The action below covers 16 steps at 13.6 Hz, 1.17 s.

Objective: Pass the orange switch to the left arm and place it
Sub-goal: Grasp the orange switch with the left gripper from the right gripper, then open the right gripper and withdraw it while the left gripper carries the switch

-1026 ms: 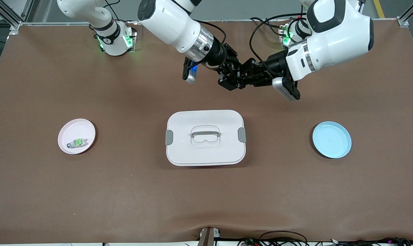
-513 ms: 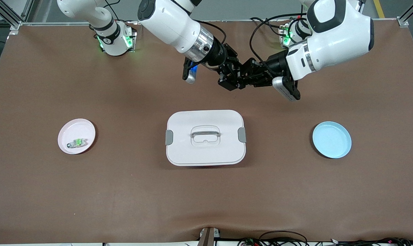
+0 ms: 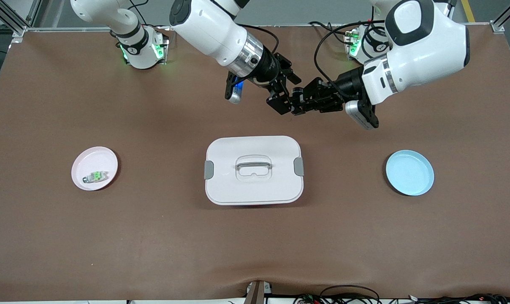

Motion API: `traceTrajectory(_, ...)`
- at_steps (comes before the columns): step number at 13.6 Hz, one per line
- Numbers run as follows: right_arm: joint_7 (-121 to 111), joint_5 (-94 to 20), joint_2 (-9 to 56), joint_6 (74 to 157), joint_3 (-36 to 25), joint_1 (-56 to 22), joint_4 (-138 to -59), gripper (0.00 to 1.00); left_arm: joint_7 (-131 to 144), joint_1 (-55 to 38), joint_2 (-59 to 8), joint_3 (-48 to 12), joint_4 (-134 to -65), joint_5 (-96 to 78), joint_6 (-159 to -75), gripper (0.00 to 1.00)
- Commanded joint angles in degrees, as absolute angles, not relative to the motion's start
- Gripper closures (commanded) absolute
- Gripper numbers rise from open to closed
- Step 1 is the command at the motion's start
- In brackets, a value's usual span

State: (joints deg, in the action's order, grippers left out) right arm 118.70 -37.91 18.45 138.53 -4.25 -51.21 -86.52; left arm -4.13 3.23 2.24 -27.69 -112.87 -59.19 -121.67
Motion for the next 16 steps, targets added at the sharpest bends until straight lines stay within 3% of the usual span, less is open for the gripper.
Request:
traceTrajectory(1, 119.4, -38.8, 18.6, 137.5, -4.7, -51.2, -85.7, 0.0, -4.9, 4.8, 2.3, -27.9, -112.7, -56.4, -122.3, 1.0)
traceTrajectory(9, 109.9, -37.0, 17.7, 125.9, -5.3, -48.5, -83.1, 0.0, -4.7, 7.9, 1.9, -27.9, -112.6, -49.6, -121.8, 1.0)
traceTrajectory(16, 85.5, -19.3, 14.4, 105.5, -5.4, -46.9, -83.1, 0.0, -4.8, 13.1, 1.5, -27.8, -112.6, -44.3, -121.7, 1.0)
